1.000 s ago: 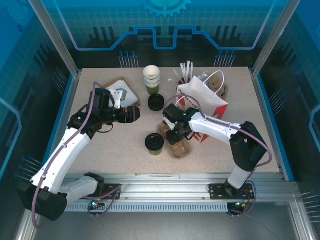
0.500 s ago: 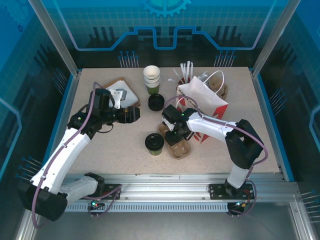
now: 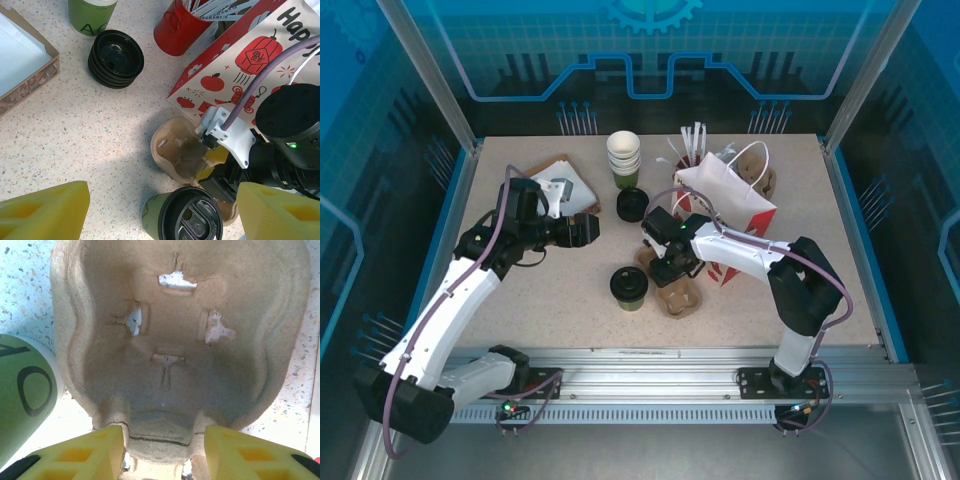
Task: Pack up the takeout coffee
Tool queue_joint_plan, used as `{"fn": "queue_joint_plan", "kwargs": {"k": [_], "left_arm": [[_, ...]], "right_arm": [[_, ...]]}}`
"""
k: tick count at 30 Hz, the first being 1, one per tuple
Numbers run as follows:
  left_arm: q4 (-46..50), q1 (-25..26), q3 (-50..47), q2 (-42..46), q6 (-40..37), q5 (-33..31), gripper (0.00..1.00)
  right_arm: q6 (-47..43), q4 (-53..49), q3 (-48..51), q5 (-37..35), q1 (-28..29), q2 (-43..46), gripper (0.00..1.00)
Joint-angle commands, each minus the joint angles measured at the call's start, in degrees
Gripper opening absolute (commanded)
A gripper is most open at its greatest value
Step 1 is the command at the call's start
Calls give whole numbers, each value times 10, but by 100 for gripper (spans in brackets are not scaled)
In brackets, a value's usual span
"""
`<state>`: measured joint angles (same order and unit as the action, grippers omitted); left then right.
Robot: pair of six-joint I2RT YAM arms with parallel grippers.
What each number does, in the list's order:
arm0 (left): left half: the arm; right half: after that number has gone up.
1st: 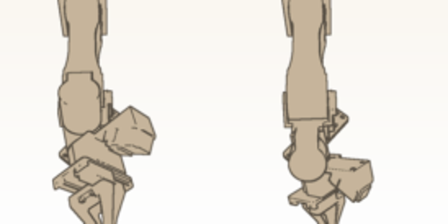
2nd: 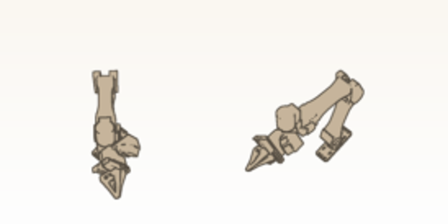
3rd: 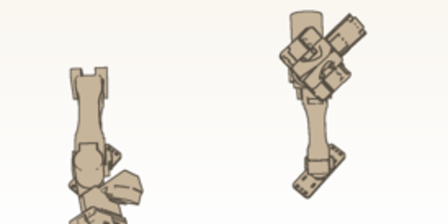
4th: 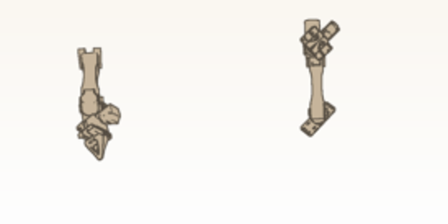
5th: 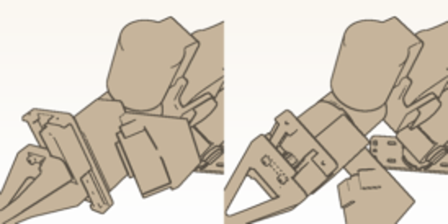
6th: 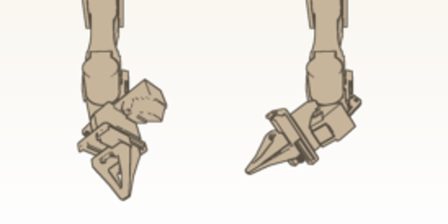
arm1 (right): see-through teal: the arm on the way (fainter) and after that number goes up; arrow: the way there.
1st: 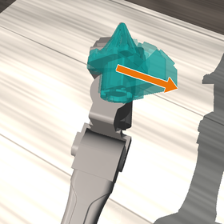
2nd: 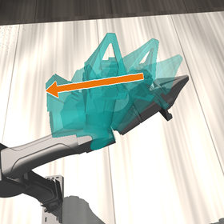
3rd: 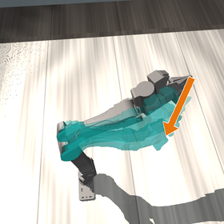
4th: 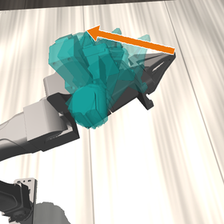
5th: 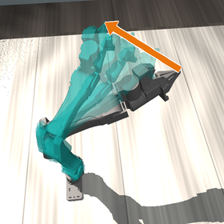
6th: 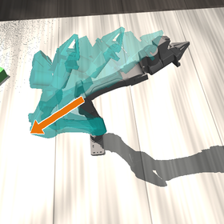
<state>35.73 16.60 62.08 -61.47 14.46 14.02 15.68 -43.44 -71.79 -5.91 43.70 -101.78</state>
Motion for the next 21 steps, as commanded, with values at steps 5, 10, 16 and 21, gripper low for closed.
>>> {"fn": "queue_joint_plan", "kwargs": {"k": [5, 10, 16, 21], "left_arm": [[-4, -5, -9, 12, -15, 15, 79], [-4, -4, -10, 13, -16, 16, 79], [-4, -4, -11, 13, -15, 19, 79], [-4, -4, -12, 13, -15, 21, 79]], "right_arm": [[13, -10, -13, 2, -6, -13, 47], [20, -8, -7, 11, -5, -12, 48], [23, -10, -5, 0, -7, -20, 48], [19, -21, -5, -12, -12, -15, 46]]}}
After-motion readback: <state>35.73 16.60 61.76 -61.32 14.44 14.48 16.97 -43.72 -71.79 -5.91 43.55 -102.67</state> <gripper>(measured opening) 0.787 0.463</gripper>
